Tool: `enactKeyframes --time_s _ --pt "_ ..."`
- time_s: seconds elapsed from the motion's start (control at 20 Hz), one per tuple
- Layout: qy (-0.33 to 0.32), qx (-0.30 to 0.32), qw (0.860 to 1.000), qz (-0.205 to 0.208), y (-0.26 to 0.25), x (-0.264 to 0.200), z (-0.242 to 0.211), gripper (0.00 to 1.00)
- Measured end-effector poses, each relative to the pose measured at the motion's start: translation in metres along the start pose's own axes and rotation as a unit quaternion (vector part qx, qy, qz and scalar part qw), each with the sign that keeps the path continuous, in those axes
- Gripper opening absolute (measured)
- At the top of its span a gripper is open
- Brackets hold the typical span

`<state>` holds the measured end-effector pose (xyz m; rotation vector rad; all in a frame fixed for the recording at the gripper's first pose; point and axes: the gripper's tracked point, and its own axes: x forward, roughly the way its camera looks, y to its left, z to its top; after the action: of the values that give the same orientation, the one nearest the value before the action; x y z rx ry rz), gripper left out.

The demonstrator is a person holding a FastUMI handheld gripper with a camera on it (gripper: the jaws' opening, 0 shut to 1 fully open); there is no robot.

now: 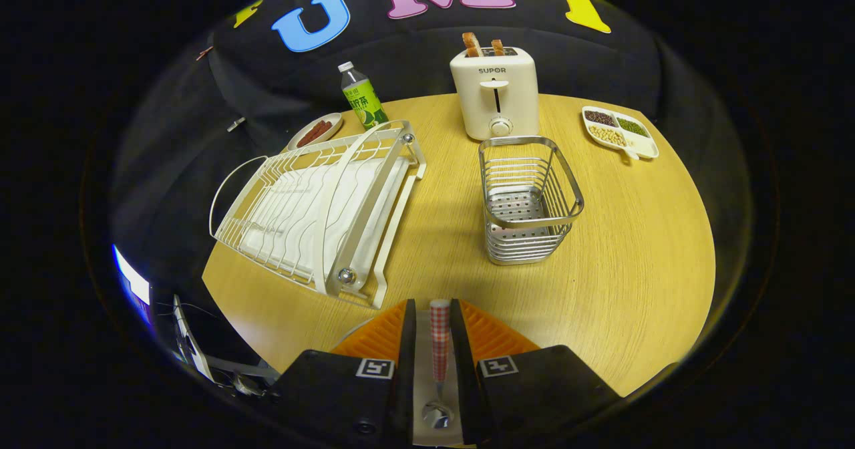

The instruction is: Take the plate from the dish rack, then take the spoon from the basket and place it into the plate.

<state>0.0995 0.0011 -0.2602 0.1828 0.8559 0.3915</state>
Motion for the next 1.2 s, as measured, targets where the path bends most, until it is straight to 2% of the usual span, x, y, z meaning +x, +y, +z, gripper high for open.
enactKeyframes --time_s 0.2,0.35,0.5,0.75,0.95,1.05,1.1,1.2 --pt "-0.049 -0.016 0.999 -0.009 -0.004 -0.022 0.021 1.00" --pt "-0.119 -0.033 0.992 -0.025 -0.007 -0.058 0.053 0.99" --pt "-0.199 -0.033 0.978 -0.049 -0.008 -0.106 0.092 0.99" --pt "-0.328 -0.050 0.937 -0.112 -0.004 -0.200 0.146 0.99" --pt "-0.393 -0.057 0.908 -0.138 0.021 -0.259 0.156 0.99" --pt "-0.426 -0.079 0.888 -0.154 0.039 -0.290 0.159 0.98" --pt "-0.440 -0.085 0.880 -0.158 0.051 -0.303 0.158 0.98" --pt "-0.466 -0.089 0.869 -0.142 0.084 -0.327 0.156 0.98"
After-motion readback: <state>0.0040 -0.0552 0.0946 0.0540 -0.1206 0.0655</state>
